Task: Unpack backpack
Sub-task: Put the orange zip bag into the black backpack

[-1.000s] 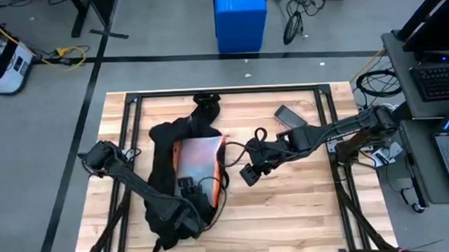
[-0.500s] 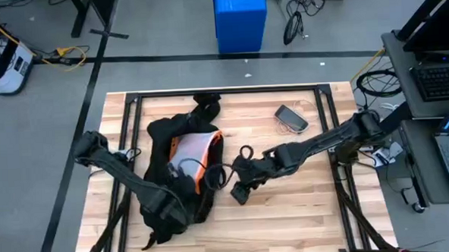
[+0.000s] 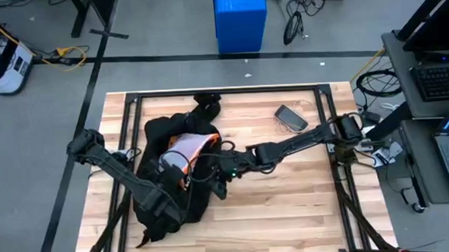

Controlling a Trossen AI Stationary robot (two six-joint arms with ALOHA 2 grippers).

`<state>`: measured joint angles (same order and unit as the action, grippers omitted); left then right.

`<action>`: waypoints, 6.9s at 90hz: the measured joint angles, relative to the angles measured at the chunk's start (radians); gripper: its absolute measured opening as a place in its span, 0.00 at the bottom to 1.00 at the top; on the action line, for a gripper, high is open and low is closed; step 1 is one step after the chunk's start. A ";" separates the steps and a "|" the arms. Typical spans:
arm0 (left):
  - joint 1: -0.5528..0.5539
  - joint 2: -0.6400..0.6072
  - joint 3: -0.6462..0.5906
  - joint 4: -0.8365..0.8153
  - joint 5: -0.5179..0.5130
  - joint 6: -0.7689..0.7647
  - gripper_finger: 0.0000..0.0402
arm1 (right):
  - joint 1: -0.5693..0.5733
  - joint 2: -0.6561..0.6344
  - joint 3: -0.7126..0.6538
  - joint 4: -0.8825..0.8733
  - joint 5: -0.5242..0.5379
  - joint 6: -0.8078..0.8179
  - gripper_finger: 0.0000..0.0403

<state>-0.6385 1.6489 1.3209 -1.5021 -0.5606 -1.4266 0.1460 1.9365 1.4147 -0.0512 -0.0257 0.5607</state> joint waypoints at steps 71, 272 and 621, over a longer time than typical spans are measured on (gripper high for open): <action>-0.003 0.001 0.000 -0.002 0.035 0.009 0.00 | -0.121 0.265 0.005 0.009 -0.041 -0.194 0.18; 0.005 0.001 0.000 0.004 0.029 0.029 0.00 | -0.044 0.264 0.008 0.165 -0.051 -0.980 0.45; 0.057 -0.068 -0.005 0.005 0.115 -0.050 0.00 | -0.005 0.416 0.301 -0.127 -0.018 -0.546 0.06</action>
<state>-0.5819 1.5814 1.3155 -1.4971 -0.4458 -1.4764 0.1410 2.3524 1.7157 -0.1785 -0.0437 0.0146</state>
